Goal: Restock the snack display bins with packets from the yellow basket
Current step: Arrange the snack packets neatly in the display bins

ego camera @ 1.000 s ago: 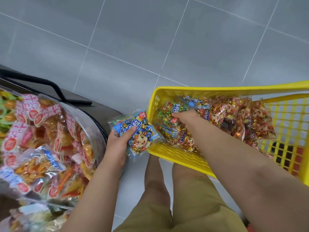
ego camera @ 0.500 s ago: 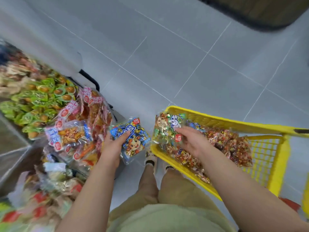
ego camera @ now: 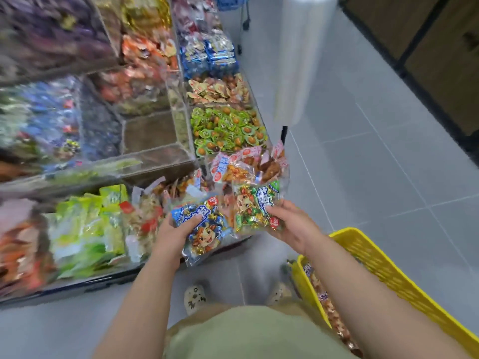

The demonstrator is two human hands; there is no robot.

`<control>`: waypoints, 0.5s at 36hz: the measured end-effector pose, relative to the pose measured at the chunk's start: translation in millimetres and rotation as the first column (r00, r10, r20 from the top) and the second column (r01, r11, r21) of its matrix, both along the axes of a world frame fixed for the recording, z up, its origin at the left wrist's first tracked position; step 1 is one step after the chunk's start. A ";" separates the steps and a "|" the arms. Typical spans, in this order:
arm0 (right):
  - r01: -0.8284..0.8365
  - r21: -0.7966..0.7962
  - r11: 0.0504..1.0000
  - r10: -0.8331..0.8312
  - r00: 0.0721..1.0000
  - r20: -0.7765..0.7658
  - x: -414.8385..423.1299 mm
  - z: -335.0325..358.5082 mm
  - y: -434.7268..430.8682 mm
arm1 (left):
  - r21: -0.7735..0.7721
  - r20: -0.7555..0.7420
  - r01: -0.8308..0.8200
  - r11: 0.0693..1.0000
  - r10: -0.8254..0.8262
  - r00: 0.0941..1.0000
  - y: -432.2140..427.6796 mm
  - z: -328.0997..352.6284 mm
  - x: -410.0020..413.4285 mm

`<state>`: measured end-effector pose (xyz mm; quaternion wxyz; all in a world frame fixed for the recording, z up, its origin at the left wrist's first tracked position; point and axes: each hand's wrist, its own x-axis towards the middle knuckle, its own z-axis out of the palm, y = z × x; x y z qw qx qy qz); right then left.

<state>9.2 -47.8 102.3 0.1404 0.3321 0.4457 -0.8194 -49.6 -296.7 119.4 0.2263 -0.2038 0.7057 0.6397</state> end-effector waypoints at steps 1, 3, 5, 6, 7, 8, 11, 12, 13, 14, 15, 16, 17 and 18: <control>-0.034 -0.008 0.999 0.033 0.999 -0.010 -8.1 2.7 -14.6 | 0.007 -0.001 -0.035 0.999 0.035 0.999 -16.4 1.6 -0.6; -0.094 0.004 0.996 0.094 0.995 -0.017 -23.6 6.6 -46.1 | 0.018 0.005 -0.104 0.994 0.104 0.995 -51.1 2.8 -3.0; -0.123 0.021 0.992 0.123 0.992 -0.005 -38.3 9.3 -80.9 | 0.032 0.008 -0.172 0.985 0.172 0.985 -88.3 4.2 -5.9; -0.139 0.025 0.990 0.139 0.990 0.001 -45.1 11.1 -98.6 | 0.042 0.010 -0.204 0.978 0.204 0.979 -107.8 4.2 -7.7; -0.161 0.031 0.986 0.161 0.987 0.001 -51.9 12.4 -116.7 | 0.055 0.008 -0.237 0.970 0.237 0.972 -126.2 5.0 -9.1; -0.186 0.038 0.982 0.187 0.982 -0.004 -58.3 14.5 -135.1 | 0.064 0.009 -0.270 0.961 0.270 0.963 -145.5 5.1 -11.0; -0.233 0.081 0.969 0.235 0.972 -0.006 -75.4 19.9 -186.7 | 0.078 -0.001 -0.356 0.931 0.357 0.934 -202.0 6.8 -18.5; -0.251 0.096 0.963 0.253 0.967 -0.010 -81.0 21.5 -202.8 | 0.078 -0.009 -0.383 0.921 0.385 0.923 -220.3 7.8 -22.0; -0.268 0.117 0.956 0.272 0.962 -0.018 -87.4 22.9 -218.9 | 0.078 -0.024 -0.396 0.915 0.399 0.917 -238.2 9.1 -25.0; -0.279 0.140 0.950 0.286 0.958 -0.027 -94.0 24.4 -234.0 | 0.072 -0.034 -0.400 0.914 0.403 0.915 -255.2 11.6 -27.5; -0.283 0.162 0.945 0.292 0.956 -0.033 -100.3 25.6 -247.4 | 0.055 -0.047 -0.409 0.911 0.412 0.910 -270.5 14.8 -29.7; -0.282 0.180 0.942 0.293 0.955 -0.036 -106.0 27.3 -258.9 | 0.033 -0.062 -0.422 0.906 0.423 0.904 -286.1 17.7 -31.9; -0.287 0.200 0.937 0.299 0.953 -0.036 -111.3 29.5 -269.9 | 0.032 -0.078 -0.433 0.901 0.435 0.897 -299.5 20.3 -34.5; -0.297 0.227 0.928 0.313 0.949 -0.039 -116.9 31.7 -279.6 | 0.050 -0.085 -0.438 0.898 0.441 0.894 -312.7 22.4 -37.0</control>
